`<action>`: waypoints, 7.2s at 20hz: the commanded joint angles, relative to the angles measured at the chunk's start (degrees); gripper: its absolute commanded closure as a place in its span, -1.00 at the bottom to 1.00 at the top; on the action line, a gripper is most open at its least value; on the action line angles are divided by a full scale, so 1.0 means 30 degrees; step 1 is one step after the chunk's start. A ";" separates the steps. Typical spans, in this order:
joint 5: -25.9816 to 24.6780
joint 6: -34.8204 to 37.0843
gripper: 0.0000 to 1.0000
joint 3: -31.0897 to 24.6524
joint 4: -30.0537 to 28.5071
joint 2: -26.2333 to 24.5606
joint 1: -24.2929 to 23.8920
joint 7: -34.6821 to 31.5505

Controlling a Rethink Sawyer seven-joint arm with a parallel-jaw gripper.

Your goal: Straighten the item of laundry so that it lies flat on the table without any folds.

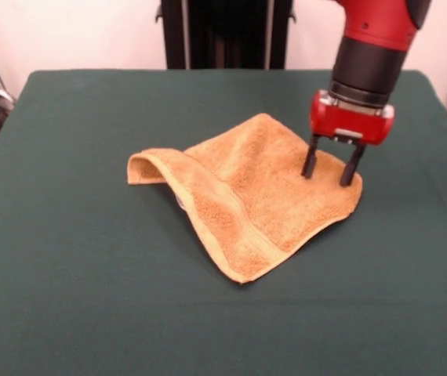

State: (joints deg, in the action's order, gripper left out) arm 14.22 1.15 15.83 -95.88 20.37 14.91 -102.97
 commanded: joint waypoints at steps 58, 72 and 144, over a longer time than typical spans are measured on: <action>-0.5028 -0.0499 -1.00 -0.0082 0.0518 -0.0612 -0.3346 -0.3557; -0.1623 -0.1339 -1.00 0.1103 0.4624 -0.1958 -0.1526 -0.3822; 0.7351 0.5425 -1.00 0.3074 -0.0192 0.1666 0.3599 -0.1747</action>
State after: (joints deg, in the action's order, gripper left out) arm 37.68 11.21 39.24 -83.43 9.50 31.09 -105.50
